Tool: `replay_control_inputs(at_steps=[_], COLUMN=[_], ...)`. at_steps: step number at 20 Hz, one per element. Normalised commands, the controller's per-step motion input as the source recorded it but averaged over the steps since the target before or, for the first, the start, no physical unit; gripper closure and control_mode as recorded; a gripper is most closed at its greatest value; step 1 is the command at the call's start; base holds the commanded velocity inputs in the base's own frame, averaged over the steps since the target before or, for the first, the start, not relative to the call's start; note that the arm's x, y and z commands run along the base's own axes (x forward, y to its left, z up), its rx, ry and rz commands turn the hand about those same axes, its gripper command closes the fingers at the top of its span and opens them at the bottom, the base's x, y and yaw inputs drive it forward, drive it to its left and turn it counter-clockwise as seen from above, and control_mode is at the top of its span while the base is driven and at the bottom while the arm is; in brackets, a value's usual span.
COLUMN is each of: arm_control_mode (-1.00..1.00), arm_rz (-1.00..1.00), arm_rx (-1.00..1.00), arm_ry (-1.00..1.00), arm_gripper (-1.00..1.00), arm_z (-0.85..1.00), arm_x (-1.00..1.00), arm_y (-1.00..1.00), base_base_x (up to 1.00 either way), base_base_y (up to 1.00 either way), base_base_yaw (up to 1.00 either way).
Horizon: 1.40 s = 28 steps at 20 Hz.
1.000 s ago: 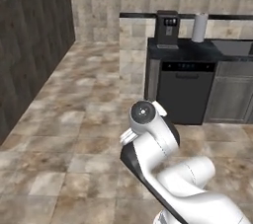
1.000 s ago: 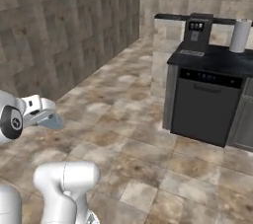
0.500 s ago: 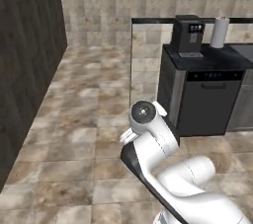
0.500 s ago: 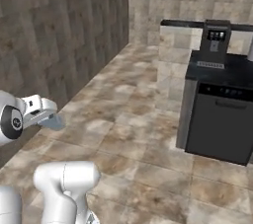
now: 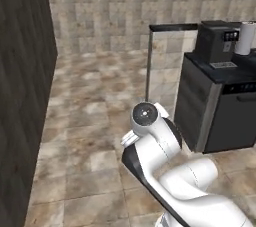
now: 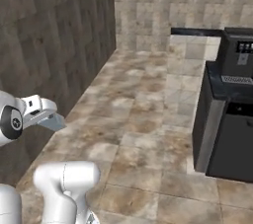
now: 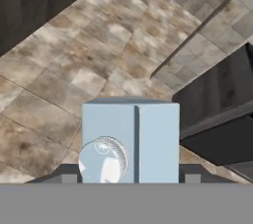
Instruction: Move the drinks to the dining counter.
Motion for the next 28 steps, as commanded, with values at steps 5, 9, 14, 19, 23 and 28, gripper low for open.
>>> replay_control_inputs(at_steps=[5, 9, 14, 19, 23, 28], arm_control_mode=[1.00, 1.00, 1.00, 1.00, 1.00, 1.00], arm_rz=[0.00, 0.00, 0.00, 0.00, 0.00, 0.00], arm_rx=[0.00, 0.00, 0.00, 0.00, 0.00, 0.00], arm_ry=[0.00, 0.00, 0.00, 0.00, 0.00, 0.00], arm_gripper=[1.00, 1.00, 1.00, 1.00, 1.00, 1.00], arm_z=[0.00, 0.00, 0.00, 0.00, 0.00, 0.00], arm_x=[0.00, 0.00, 0.00, 0.00, 0.00, 0.00], arm_y=[0.00, 0.00, 0.00, 0.00, 0.00, 0.00], base_base_x=[1.00, 1.00, 1.00, 1.00, 1.00, 1.00], base_base_y=[0.80, 0.66, 0.59, 0.46, 0.46, 0.44], base_base_yaw=[-0.27, -0.27, -0.27, -0.27, -0.28, -0.31])
